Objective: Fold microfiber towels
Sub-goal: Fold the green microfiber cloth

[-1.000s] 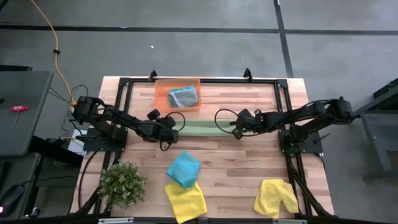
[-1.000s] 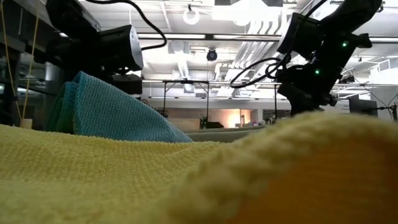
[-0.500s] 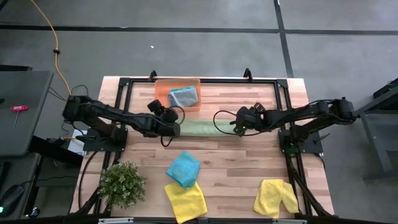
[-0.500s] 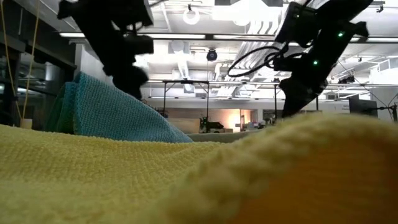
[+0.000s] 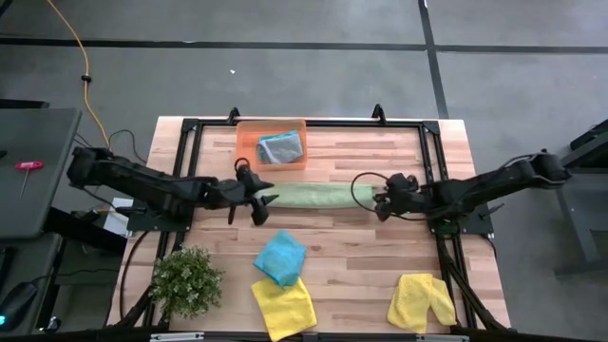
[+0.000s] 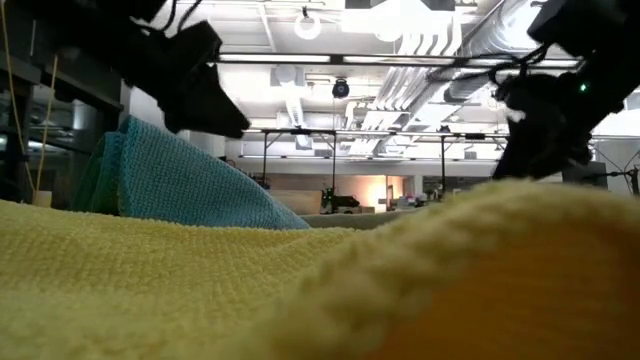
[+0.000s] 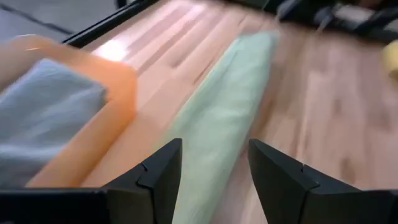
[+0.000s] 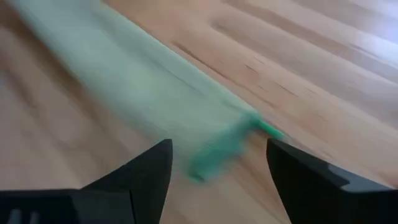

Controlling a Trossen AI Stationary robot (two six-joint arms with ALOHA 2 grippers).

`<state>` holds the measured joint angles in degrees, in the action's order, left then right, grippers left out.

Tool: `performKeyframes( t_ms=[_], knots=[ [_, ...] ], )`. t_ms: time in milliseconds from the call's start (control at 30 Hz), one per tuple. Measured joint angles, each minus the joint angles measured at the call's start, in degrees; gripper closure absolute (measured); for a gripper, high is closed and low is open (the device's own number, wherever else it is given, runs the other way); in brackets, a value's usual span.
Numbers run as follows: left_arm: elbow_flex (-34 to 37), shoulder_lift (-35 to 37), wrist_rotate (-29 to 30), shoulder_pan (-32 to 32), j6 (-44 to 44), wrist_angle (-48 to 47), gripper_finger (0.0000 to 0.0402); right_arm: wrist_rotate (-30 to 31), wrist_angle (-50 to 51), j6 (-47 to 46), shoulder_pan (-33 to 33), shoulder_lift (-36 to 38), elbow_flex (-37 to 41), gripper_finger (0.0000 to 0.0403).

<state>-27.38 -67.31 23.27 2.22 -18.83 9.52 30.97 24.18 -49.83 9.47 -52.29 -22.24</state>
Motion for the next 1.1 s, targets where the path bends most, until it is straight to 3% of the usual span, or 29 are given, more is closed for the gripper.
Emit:
performKeyframes(
  t_ms=[200, 300, 400, 567, 767, 1100],
  knots=[
    [3.47, -2.70, -2.25, 2.99, -3.36, 10.56, 0.0227, 5.55, -19.93, 7.08, 1.18, 0.19, 4.56, 0.0156],
    [3.53, -3.69, -2.09, 3.12, -3.47, 12.44, 0.0227, 5.89, -28.71, 10.58, 1.20, -2.20, 7.04, 0.0180],
    [3.48, -4.00, -2.10, 3.12, -3.47, 13.20, 0.0227, 7.50, -33.26, 11.28, 1.20, -5.21, 9.02, 0.0236],
    [3.48, -3.83, -2.09, 3.09, -3.49, 13.65, 0.0227, 9.01, -39.90, 11.17, 1.25, -11.44, 11.14, 0.0383],
    [3.50, -3.83, -2.10, 3.08, -3.47, 13.81, 0.0227, 7.91, -44.03, 11.23, 3.24, -18.89, 9.75, 0.0383],
    [3.50, -3.83, -2.10, 2.99, -2.58, 13.40, 0.0227, 6.99, -42.31, 6.30, 5.20, -27.18, 9.59, 0.0401]
  ],
)
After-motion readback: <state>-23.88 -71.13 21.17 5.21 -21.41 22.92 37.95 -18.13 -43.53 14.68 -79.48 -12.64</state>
